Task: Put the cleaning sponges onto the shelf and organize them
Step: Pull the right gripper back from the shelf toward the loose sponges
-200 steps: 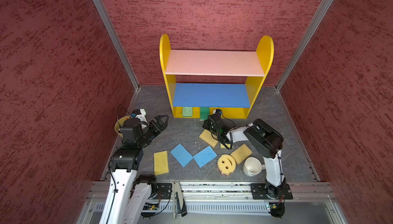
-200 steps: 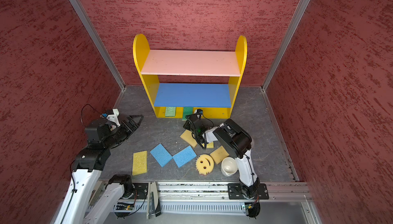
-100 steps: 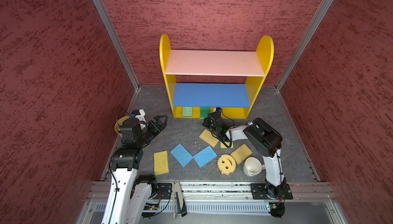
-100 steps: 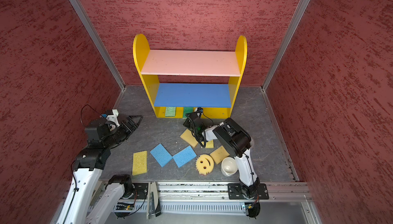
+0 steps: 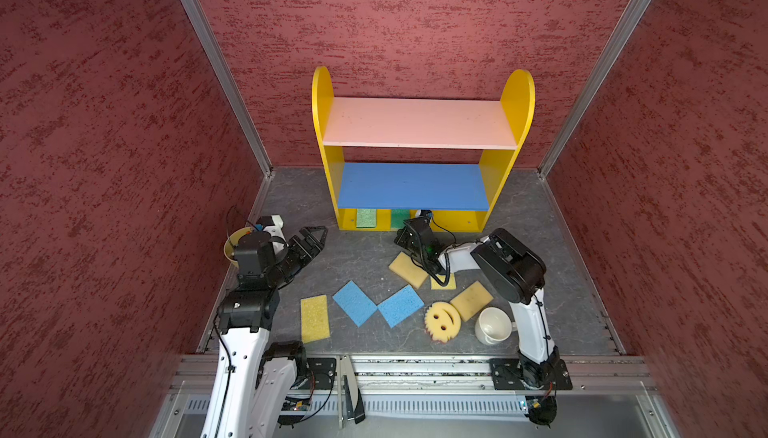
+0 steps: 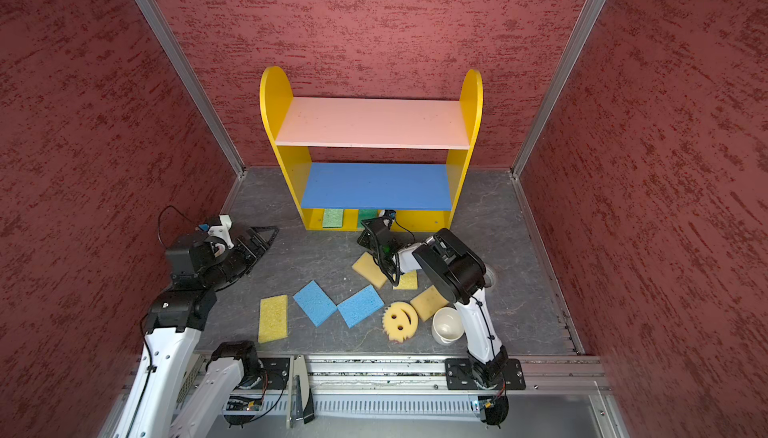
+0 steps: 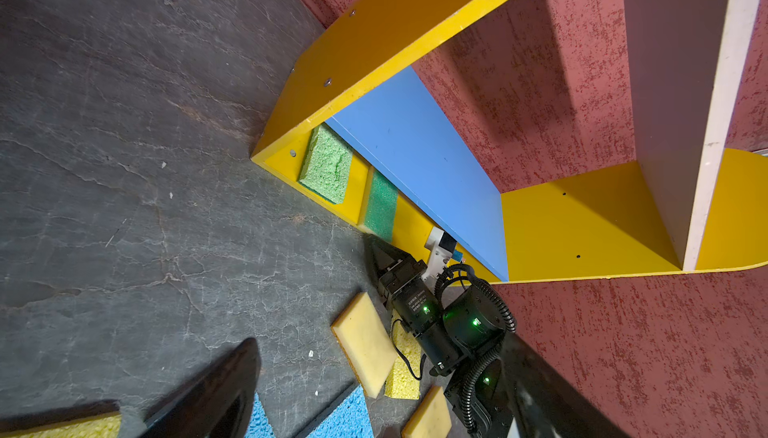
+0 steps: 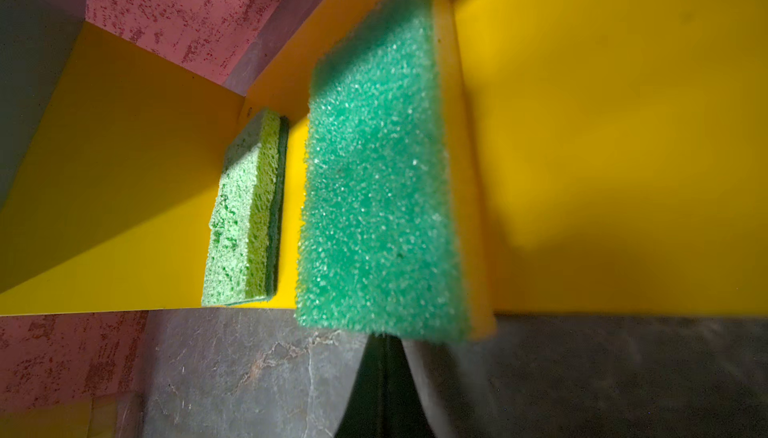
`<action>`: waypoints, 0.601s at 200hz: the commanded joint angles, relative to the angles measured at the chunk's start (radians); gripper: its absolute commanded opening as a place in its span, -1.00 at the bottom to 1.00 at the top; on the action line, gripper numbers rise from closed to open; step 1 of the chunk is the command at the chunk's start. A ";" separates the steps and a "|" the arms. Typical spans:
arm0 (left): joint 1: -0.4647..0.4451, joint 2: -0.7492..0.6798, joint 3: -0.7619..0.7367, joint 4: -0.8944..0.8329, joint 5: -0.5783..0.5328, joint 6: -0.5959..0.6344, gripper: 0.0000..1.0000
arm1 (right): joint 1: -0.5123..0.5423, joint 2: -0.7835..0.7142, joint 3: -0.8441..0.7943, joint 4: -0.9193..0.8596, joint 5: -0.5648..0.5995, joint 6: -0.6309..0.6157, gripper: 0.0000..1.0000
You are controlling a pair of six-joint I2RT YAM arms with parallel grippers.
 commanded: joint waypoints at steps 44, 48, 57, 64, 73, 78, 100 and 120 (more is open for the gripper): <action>0.025 0.008 -0.021 0.039 0.029 0.017 0.80 | -0.010 0.014 0.047 0.013 0.019 -0.005 -1.00; 0.025 0.008 -0.021 0.039 0.030 0.017 0.80 | -0.010 0.014 0.048 0.014 0.017 -0.006 -1.00; 0.028 0.009 -0.021 0.041 0.033 0.017 0.80 | -0.010 0.017 0.051 0.014 0.015 -0.005 -1.00; 0.029 0.011 -0.021 0.039 0.035 0.017 0.80 | -0.011 0.018 0.053 0.014 0.014 -0.004 -1.00; 0.031 0.010 -0.021 0.042 0.037 0.015 0.80 | -0.010 0.021 0.054 0.014 0.011 -0.002 -1.00; 0.032 0.011 -0.021 0.043 0.038 0.015 0.80 | -0.010 0.021 0.056 0.014 0.011 -0.002 -1.00; 0.037 0.011 -0.021 0.044 0.042 0.016 0.81 | -0.010 0.022 0.053 0.016 0.009 0.000 -1.00; 0.039 0.011 -0.024 0.045 0.046 0.014 0.80 | -0.010 0.013 0.039 0.020 0.012 0.001 -1.00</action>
